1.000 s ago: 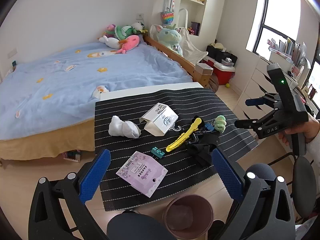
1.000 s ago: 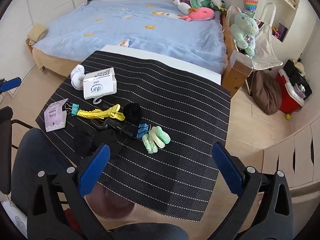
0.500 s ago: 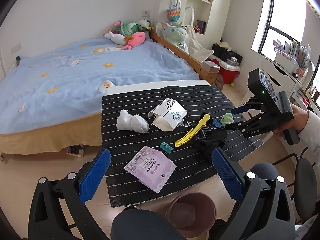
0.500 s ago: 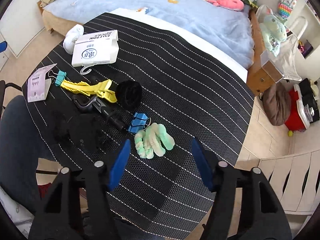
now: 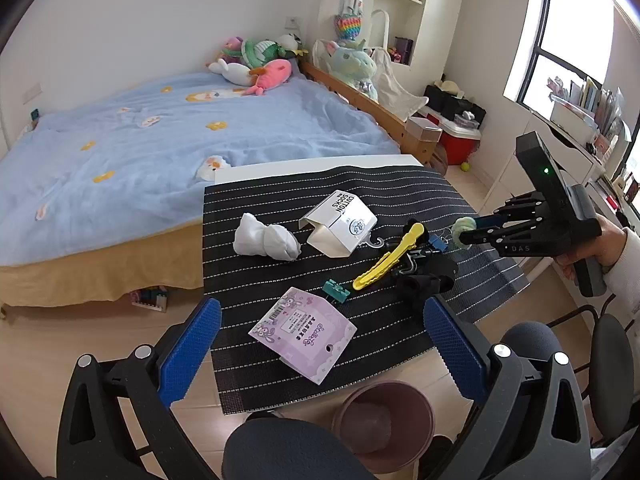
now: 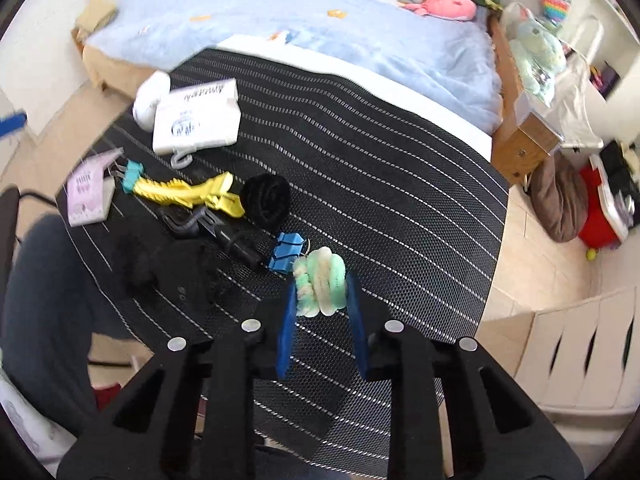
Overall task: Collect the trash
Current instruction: 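Reach the right gripper to the mint-green scrunchie and close on it, then grasp the pink paper tag with the left gripper while the right gripper holds the scrunchie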
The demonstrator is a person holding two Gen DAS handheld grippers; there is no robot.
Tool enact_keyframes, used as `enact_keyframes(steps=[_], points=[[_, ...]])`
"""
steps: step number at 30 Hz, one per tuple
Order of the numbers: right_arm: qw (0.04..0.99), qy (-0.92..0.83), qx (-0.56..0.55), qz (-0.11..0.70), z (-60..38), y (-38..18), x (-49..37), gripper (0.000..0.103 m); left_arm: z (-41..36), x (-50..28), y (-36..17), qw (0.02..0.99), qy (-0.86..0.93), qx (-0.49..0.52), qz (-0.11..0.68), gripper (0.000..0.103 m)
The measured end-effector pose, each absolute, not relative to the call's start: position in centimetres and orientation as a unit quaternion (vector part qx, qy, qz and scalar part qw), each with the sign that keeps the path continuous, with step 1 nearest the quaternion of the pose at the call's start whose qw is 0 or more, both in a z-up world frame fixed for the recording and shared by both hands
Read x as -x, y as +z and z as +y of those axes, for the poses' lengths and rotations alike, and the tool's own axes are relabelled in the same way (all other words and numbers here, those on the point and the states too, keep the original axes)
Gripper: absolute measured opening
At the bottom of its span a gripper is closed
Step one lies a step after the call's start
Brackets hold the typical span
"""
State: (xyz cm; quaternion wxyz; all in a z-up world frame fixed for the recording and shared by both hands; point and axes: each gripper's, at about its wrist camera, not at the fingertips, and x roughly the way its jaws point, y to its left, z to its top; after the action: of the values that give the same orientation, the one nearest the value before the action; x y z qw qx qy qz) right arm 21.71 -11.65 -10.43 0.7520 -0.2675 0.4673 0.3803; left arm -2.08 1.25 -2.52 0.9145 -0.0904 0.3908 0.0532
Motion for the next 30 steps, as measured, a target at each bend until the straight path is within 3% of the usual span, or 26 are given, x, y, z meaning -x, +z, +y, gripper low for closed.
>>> enact_keyframes(steps=[8,30], points=[[0.774,0.39,0.178,0.465,-13.5,-7.8,-20.5,0.023,1.1,1.0,-3.1,0.911,0.035,0.063,0.405,0.097],[0.776,0.402,0.153,0.462,-14.9,-7.0,-18.2,0.023,2.1,-4.4,-10.6,0.826,-0.059,-0.058,0.558,0.097]])
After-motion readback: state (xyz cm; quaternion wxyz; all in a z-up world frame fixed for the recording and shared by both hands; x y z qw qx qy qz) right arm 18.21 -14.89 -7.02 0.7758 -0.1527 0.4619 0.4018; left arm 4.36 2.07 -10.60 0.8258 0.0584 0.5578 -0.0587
